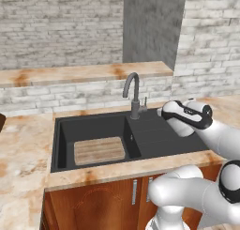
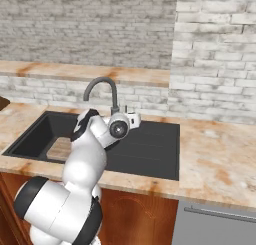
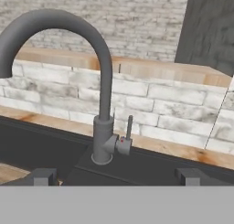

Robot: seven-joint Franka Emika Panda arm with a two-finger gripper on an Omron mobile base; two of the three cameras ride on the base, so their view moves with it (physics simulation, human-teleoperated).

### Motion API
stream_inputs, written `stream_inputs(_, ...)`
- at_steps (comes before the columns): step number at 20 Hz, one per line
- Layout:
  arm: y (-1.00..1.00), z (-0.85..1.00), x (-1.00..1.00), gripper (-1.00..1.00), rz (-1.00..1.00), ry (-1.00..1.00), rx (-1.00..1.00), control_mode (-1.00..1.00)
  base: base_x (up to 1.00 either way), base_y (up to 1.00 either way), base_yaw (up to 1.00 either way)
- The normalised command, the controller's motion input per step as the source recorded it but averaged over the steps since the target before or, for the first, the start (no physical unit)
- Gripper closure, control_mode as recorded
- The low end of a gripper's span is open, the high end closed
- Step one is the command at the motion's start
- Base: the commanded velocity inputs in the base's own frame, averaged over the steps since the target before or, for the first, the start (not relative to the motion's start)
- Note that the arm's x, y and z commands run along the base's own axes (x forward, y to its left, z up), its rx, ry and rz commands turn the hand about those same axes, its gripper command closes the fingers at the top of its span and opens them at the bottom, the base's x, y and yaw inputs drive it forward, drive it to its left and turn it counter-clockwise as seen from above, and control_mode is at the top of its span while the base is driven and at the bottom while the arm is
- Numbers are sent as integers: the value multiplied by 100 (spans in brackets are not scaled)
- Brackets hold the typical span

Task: Turn on the sink faucet with hot water and rinse the cutting board for ten seconds, then turn off the faucet. Push the cutting board to reach the water if necessary.

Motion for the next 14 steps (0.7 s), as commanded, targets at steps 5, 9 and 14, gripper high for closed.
stream_inputs(5,0,-3,0,-100,1,0,0,-100,0,0,0)
stream_inputs(9,0,-5,0,-100,2,0,0,-100,0,0,0)
stream_inputs(14,0,-2,3,-100,1,0,0,-100,0,0,0)
